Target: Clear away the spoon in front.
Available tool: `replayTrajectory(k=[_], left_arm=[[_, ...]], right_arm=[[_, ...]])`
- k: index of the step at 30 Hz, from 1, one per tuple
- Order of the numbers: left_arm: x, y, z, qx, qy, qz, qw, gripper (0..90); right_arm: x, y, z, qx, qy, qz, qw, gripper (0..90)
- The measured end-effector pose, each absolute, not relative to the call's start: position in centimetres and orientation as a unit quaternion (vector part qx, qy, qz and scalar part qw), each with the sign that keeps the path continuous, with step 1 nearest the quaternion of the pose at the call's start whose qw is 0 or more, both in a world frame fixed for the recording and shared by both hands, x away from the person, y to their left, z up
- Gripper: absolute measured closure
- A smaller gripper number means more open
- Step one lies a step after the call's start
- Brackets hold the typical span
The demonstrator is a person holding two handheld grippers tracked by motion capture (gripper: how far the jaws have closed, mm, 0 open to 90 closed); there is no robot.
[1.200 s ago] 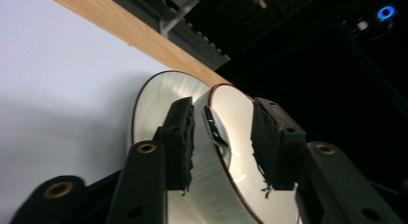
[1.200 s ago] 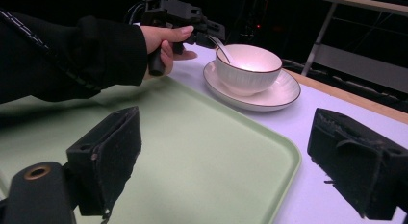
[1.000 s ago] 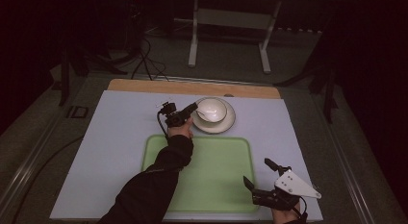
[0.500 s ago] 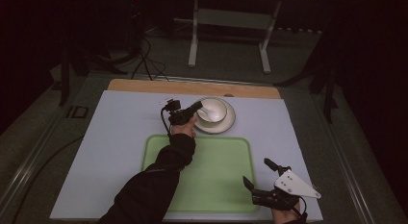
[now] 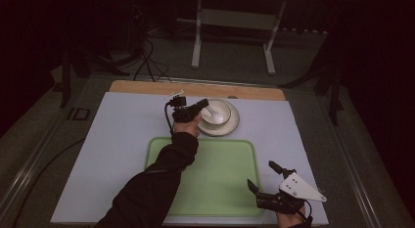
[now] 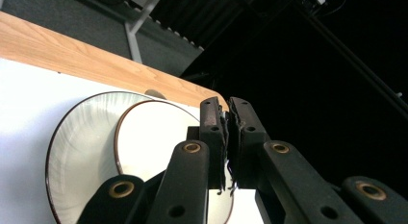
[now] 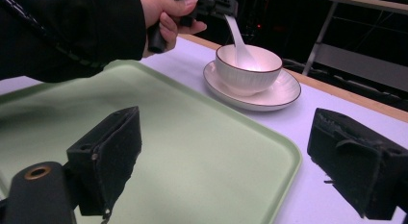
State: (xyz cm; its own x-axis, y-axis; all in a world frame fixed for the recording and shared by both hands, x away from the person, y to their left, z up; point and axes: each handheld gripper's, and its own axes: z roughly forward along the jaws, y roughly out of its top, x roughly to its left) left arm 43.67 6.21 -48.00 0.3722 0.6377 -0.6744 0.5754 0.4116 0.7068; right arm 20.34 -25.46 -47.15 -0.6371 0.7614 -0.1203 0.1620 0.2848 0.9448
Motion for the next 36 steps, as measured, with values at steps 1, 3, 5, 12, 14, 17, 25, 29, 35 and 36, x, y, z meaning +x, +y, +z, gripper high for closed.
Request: replayTrajectory(k=[1,3,5,12,14,17,25,29,35,36], left_arm=[[43.6,6.2,-47.8,0.543,0.558,0.027,0.627,84.9],[43.5,6.2,-47.1,0.549,0.553,0.029,0.626,84.9],[43.4,6.3,-46.5,0.555,0.547,0.03,0.626,84.9],[42.9,7.1,-44.2,0.578,0.525,0.032,0.624,84.8],[42.6,7.3,-43.7,0.583,0.52,0.031,0.624,84.9],[42.3,7.5,-42.7,0.592,0.508,0.033,0.625,84.9],[41.3,8.1,-40.4,0.634,0.48,0.017,0.606,84.9],[40.7,8.7,-39.4,0.657,0.467,0.012,0.592,84.9],[39.5,9.0,-38.2,0.683,0.44,0.01,0.582,84.9],[39.3,9.0,-38.0,0.687,0.437,0.01,0.58,84.9]], right_arm=[[20.3,-25.5,-47.1,0.31,0.746,0.512,0.292,11.6],[20.3,-25.5,-47.1,0.31,0.745,0.513,0.292,11.7],[20.3,-25.5,-47.1,0.31,0.746,0.512,0.294,11.7],[20.2,-25.5,-47.1,0.31,0.742,0.515,0.296,11.7],[20.2,-25.5,-47.0,0.31,0.742,0.515,0.298,11.6],[20.2,-25.4,-47.1,0.31,0.742,0.514,0.299,11.7],[20.2,-25.5,-47.1,0.312,0.74,0.516,0.297,11.7],[20.2,-25.5,-47.0,0.313,0.739,0.517,0.298,11.7],[20.2,-25.4,-47.0,0.312,0.74,0.516,0.299,11.7],[20.2,-25.4,-47.0,0.312,0.74,0.516,0.299,11.6]])
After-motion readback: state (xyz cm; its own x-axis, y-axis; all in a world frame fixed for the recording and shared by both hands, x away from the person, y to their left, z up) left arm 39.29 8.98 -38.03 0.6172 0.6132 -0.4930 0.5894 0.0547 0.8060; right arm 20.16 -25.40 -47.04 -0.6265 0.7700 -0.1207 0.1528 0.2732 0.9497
